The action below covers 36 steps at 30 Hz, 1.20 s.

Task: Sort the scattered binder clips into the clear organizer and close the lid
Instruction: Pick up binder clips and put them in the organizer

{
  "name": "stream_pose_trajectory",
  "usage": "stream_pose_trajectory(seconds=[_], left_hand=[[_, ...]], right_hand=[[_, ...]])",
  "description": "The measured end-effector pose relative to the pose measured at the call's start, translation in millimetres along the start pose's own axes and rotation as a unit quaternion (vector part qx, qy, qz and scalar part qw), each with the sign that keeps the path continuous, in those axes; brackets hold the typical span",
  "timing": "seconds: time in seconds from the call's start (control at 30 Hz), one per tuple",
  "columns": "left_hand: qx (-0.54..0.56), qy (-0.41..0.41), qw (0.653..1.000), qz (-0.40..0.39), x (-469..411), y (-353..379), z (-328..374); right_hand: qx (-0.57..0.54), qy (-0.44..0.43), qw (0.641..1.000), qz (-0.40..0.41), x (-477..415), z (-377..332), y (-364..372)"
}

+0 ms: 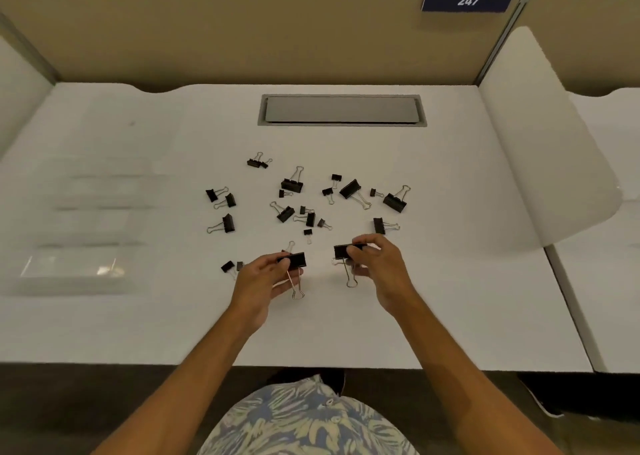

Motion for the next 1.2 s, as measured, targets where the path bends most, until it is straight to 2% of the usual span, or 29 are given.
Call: stream_pose_trajectory(seconds=[0.27, 0.5, 0.93, 1.2], left_hand=[[0.05, 0.016, 0.996, 0.079, 40, -62, -8], [0.064, 0.02, 0.988, 0.14, 67, -129, -18], [0.083, 0.037, 0.981, 0.169, 126, -293, -40], [0.095, 0.052, 0.978, 0.18, 136, -367, -34]], right_hand=[[-0.002, 0.023, 0.997, -0.07, 21, 19, 63], [0.04, 0.026, 0.994, -0.101, 43, 43, 121], [0.064, 0.011, 0.989, -0.132, 121, 133, 280], [0.057, 0.0, 0.989, -0.133, 136, 152, 352]])
Point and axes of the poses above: each hand's wrist, its own x-axis away from the middle knuckle, its own y-axis out of the palm, z = x × y, the point moved 2 cm from there along -x, towards the middle knuckle, and after that the axes turned 14 degrees about -x, right-handed, at the moved point
